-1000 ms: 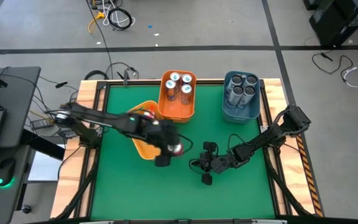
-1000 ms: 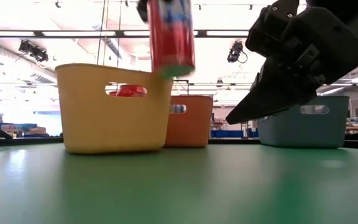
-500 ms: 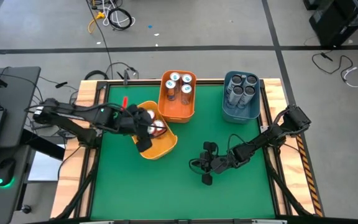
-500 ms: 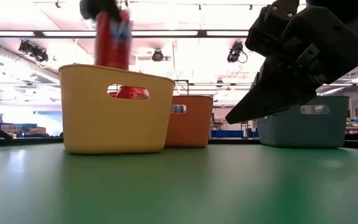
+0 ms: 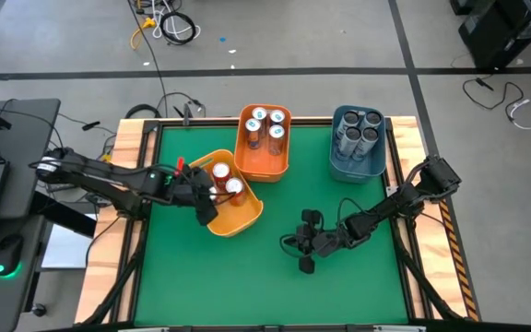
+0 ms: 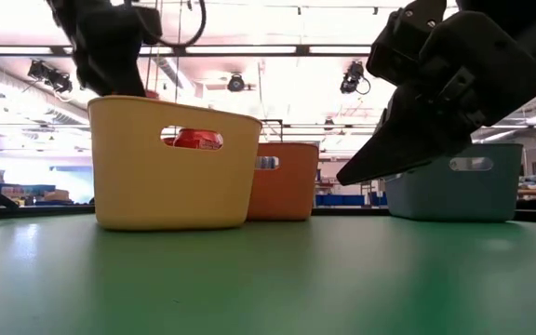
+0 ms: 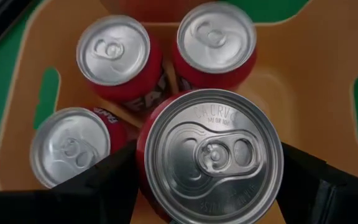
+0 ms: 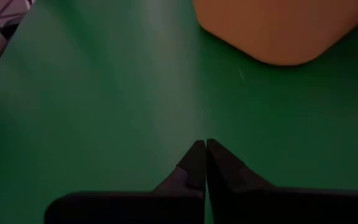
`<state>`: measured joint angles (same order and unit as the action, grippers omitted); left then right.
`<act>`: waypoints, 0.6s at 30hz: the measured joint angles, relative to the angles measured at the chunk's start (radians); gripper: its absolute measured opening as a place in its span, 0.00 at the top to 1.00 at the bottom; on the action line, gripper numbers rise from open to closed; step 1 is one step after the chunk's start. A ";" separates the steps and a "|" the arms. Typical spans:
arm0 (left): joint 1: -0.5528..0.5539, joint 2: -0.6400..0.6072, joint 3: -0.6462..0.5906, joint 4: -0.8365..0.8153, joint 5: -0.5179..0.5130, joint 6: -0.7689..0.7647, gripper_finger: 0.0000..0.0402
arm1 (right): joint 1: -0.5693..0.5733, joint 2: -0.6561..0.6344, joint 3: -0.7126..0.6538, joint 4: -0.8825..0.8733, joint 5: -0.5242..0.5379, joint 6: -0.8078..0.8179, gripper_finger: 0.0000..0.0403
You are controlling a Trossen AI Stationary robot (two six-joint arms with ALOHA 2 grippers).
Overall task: Sort soda cans
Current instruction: Put the orange soda can into the yellow bin
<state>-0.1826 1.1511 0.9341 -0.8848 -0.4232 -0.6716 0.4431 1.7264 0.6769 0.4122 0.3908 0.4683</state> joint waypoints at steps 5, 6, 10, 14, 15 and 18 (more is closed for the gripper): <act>0.020 0.000 -0.068 0.114 0.016 0.006 0.27 | -0.003 0.000 0.000 0.005 0.000 0.000 1.00; 0.021 0.000 -0.076 0.129 0.018 0.006 0.27 | -0.003 0.000 0.000 0.005 0.000 0.000 1.00; 0.021 0.000 -0.116 0.193 0.056 0.003 0.27 | -0.003 0.000 0.000 0.005 0.000 0.000 1.00; 0.027 0.000 -0.148 0.205 0.088 -0.017 0.27 | -0.003 0.000 0.000 0.005 0.000 -0.003 1.00; 0.030 0.000 -0.150 0.201 0.087 -0.018 0.27 | -0.003 0.000 0.000 0.005 0.000 -0.005 1.00; 0.038 0.000 -0.152 0.206 0.069 -0.015 0.27 | -0.003 0.000 0.000 0.005 0.000 -0.007 1.00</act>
<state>-0.1446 1.1511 0.7822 -0.6790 -0.3544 -0.6869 0.4404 1.7264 0.6769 0.4176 0.3908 0.4610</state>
